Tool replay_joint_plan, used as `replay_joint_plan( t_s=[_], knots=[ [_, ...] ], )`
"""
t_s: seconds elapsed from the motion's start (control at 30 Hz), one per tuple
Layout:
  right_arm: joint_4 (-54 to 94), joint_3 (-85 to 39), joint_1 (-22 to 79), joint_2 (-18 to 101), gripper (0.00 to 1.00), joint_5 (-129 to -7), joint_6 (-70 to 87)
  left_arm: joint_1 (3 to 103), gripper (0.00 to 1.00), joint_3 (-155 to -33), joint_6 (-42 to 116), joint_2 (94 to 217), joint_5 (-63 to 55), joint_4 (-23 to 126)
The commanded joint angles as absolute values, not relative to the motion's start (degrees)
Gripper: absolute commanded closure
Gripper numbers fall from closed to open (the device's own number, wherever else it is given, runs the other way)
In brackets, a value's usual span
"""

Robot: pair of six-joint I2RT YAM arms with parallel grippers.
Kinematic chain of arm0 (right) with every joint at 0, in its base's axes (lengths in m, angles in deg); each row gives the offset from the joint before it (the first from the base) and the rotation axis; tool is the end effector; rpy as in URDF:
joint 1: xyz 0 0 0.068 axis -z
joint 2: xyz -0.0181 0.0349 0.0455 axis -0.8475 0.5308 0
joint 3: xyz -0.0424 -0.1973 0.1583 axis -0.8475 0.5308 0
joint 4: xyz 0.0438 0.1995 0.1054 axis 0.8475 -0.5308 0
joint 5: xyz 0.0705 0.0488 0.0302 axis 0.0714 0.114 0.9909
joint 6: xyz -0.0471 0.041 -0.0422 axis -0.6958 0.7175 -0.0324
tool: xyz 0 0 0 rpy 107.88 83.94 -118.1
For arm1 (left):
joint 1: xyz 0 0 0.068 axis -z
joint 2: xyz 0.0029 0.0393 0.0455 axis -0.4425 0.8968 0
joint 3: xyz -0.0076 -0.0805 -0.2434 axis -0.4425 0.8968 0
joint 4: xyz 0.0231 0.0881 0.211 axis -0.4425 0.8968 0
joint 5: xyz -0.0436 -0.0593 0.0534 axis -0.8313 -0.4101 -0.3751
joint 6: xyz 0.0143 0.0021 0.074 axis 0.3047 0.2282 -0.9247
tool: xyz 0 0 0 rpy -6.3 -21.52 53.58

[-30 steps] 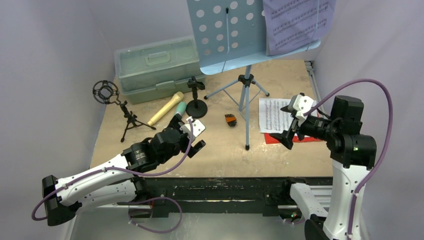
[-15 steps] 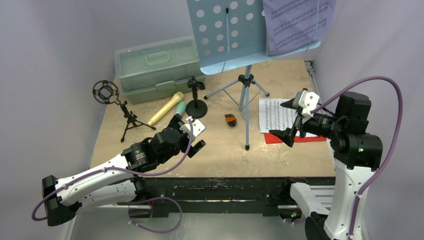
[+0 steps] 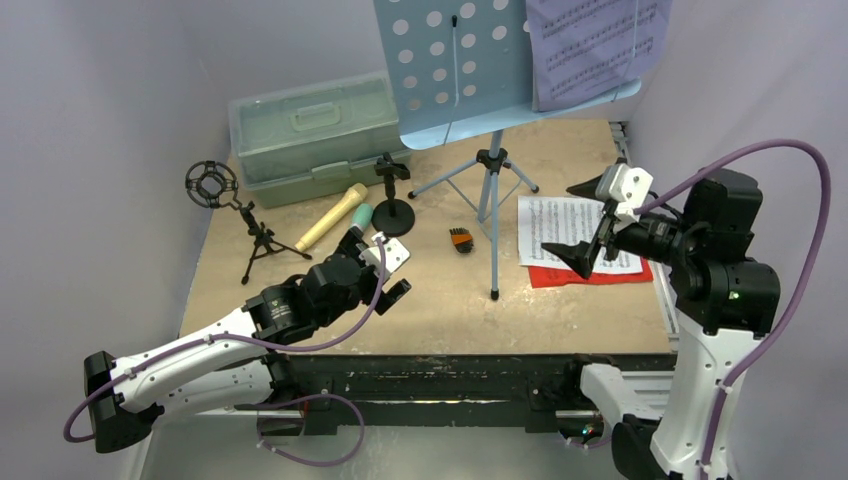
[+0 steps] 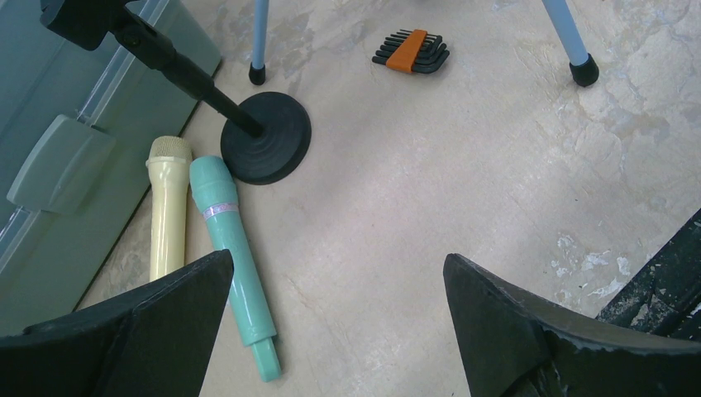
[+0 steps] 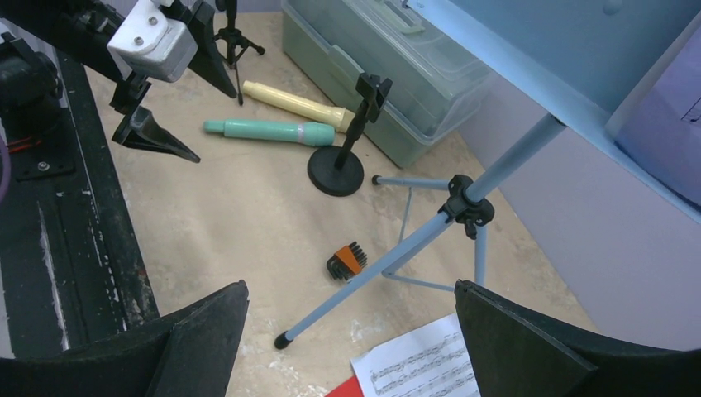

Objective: Pack up the instrument practice props
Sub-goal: Pick up the sheet music from the music stand.

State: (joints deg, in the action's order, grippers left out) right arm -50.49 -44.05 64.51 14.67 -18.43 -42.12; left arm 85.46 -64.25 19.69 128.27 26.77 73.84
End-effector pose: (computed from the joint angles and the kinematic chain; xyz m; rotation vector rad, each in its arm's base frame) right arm 0.0926 0.0434 0.4488 -1.1066 1.4875 0.4336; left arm 0.1187 -0.1509 0.2786 0.8481 1.8000 -0.2027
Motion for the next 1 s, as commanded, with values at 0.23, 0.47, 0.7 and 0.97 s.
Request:
replay_joint_plan(
  t_s=[0.23,0.47,0.7,0.97],
  knots=[
    [-44.2,-51.2,64.8,17.8,0.01,-23.3,-35.7,84.9,0.01,-64.2,18.9,128.1,26.7,71.0],
    [-39.6,-53.7,64.8,18.9,0.01,-28.1,-31.6,84.9,0.01,-64.1,18.9,128.1,26.7,71.0],
    [-33.1,-56.0,64.8,19.5,0.01,-35.1,-25.0,84.9,0.01,-64.1,18.8,128.0,26.6,71.0],
    [-25.8,-54.9,64.8,19.6,0.01,-44.6,-18.5,84.8,0.01,-64.2,18.8,128.0,26.3,71.0]
  ],
)
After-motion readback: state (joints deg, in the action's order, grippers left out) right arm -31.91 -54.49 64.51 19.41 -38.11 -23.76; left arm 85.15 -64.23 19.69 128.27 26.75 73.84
